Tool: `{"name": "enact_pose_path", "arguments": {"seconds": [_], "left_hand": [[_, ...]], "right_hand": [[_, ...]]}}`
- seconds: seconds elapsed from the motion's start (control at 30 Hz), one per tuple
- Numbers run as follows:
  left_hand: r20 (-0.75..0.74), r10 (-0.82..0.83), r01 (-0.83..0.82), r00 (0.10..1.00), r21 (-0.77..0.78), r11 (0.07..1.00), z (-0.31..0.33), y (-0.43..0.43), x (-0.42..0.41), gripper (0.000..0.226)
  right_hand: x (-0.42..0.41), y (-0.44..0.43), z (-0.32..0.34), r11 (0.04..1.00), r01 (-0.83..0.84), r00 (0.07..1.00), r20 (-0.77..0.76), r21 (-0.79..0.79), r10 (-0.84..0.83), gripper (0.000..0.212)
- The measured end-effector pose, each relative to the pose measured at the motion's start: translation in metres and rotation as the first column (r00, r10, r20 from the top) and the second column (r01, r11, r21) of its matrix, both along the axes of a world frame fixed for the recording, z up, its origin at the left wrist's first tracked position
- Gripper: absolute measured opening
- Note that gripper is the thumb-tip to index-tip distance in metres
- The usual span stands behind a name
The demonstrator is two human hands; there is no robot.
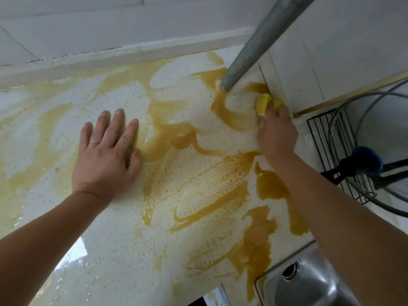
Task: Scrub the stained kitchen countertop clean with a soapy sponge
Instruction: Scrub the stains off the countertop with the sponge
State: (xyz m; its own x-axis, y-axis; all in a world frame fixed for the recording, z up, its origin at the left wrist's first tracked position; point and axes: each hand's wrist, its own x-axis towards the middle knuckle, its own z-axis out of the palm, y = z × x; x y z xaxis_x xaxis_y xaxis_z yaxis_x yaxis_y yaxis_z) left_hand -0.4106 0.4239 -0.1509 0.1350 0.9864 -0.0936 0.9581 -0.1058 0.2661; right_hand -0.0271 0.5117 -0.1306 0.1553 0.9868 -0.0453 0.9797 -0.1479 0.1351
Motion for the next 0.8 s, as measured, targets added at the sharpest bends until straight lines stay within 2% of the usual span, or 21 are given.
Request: {"name": "enact_pose_path", "arguments": {"seconds": [0.1,0.2,0.3,0.43,0.5,0.6,0.67,0.77,0.8], "left_hand": [[0.011,0.000,0.000,1.000,0.021,1.000,-0.001,0.001,0.000,0.068],[0.022,0.001,-0.002,1.000,0.038,0.999,-0.002,0.002,0.000,0.068],[0.027,0.000,-0.001,1.000,0.039,0.999,-0.004,0.001,0.000,0.068],[0.020,-0.016,0.016,1.000,0.014,1.000,-0.001,0.002,0.000,0.069],[0.012,-0.023,0.023,1.000,0.003,1.000,0.000,0.002,-0.001,0.068],[0.005,-0.030,0.030,1.000,0.000,1.000,0.000,0.003,-0.001,0.068],[-0.005,-0.040,0.040,0.999,0.006,0.999,0.000,0.005,-0.001,0.068],[-0.005,-0.032,0.032,0.999,-0.001,0.999,-0.003,0.002,-0.003,0.067],[-0.002,-0.027,0.027,1.000,0.000,1.000,-0.003,0.004,-0.002,0.067]], "right_hand": [[-0.016,0.058,0.000,0.996,-0.085,0.996,-0.016,-0.002,0.085,0.044],[-0.032,0.097,0.002,0.996,-0.091,0.995,-0.038,0.010,0.092,0.042],[-0.025,0.068,0.001,0.999,-0.041,0.997,-0.065,0.032,0.043,0.034],[-0.007,-0.008,0.004,0.996,0.085,0.996,0.011,0.005,-0.085,0.041],[-0.006,-0.006,0.007,0.996,0.085,0.996,0.026,-0.039,-0.084,0.038],[-0.015,0.050,0.005,1.000,-0.009,1.000,0.015,-0.006,0.009,0.031],[-0.024,0.095,-0.001,0.999,-0.032,0.997,-0.065,0.016,0.033,0.027],[-0.036,0.139,-0.015,0.994,0.099,0.910,-0.410,0.052,-0.069,0.026],[-0.036,0.143,-0.016,0.994,0.098,0.900,-0.430,0.053,-0.066,0.025]]}}
